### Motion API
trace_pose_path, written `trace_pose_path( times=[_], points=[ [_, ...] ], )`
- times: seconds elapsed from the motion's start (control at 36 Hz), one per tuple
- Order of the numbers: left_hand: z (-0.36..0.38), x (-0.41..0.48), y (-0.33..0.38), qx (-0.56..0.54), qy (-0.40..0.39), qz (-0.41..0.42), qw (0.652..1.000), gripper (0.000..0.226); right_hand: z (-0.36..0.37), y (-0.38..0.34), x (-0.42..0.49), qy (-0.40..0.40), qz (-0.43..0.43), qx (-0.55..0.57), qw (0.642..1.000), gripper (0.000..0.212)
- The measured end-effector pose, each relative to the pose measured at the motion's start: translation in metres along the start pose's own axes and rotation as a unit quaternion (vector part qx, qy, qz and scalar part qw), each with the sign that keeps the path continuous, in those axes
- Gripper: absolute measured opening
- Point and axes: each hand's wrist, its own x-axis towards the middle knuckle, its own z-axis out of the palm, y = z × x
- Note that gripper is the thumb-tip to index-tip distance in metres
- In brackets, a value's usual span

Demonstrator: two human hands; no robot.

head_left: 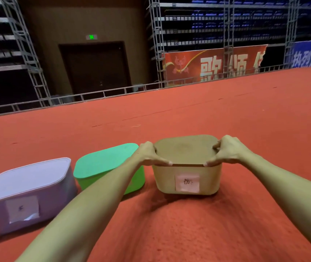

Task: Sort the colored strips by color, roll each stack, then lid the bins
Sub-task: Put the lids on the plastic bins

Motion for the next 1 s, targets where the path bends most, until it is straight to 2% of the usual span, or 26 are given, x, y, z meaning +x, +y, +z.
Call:
trace_pose_path(
  times=[0.08, 0.14, 0.19, 0.25, 0.31, 0.36, 0.5, 0.67, 0.72, 0.86, 1.0],
  points=[
    [0.002, 0.002, -0.006, 0.006, -0.013, -0.006, 1.0, 0.054, 0.005, 0.003, 0.003, -0.006, 0.011, 0.01, 1.0, 0.067],
    [0.003, 0.004, -0.008, 0.001, -0.02, -0.007, 1.0, 0.055, 0.006, 0.006, 0.006, -0.022, 0.014, 0.022, 0.999, 0.092],
    [0.002, 0.001, -0.005, 0.006, -0.023, -0.008, 1.0, 0.056, 0.005, 0.008, 0.007, -0.035, 0.019, 0.026, 0.999, 0.103],
    [-0.001, 0.0, 0.0, 0.019, -0.011, 0.005, 1.0, 0.066, 0.001, 0.009, 0.008, -0.017, 0.027, 0.049, 0.998, 0.093],
    [-0.004, -0.002, 0.008, 0.039, 0.029, 0.03, 0.998, 0.08, 0.0, 0.009, 0.013, 0.04, 0.026, 0.062, 0.997, 0.083],
    [-0.005, 0.0, 0.016, 0.038, 0.055, 0.054, 0.996, 0.085, 0.004, 0.003, 0.02, 0.077, 0.019, 0.048, 0.996, 0.083],
    [0.018, 0.018, 0.025, 0.088, 0.013, 0.074, 0.993, 0.081, 0.031, -0.009, 0.041, 0.017, -0.009, -0.054, 0.998, 0.095],
    [0.043, 0.029, 0.015, 0.158, -0.036, 0.068, 0.984, 0.091, 0.049, -0.007, 0.052, -0.057, 0.014, -0.076, 0.995, 0.111],
    [0.044, 0.031, 0.014, 0.182, -0.04, 0.071, 0.98, 0.102, 0.051, -0.006, 0.054, -0.061, 0.018, -0.089, 0.994, 0.115],
    [0.048, 0.029, 0.017, 0.195, -0.014, 0.07, 0.978, 0.092, 0.055, -0.001, 0.06, -0.049, 0.018, -0.103, 0.993, 0.125],
    [0.051, 0.024, 0.016, 0.202, -0.012, 0.068, 0.977, 0.09, 0.06, 0.001, 0.058, -0.042, 0.015, -0.119, 0.992, 0.122]
  ],
)
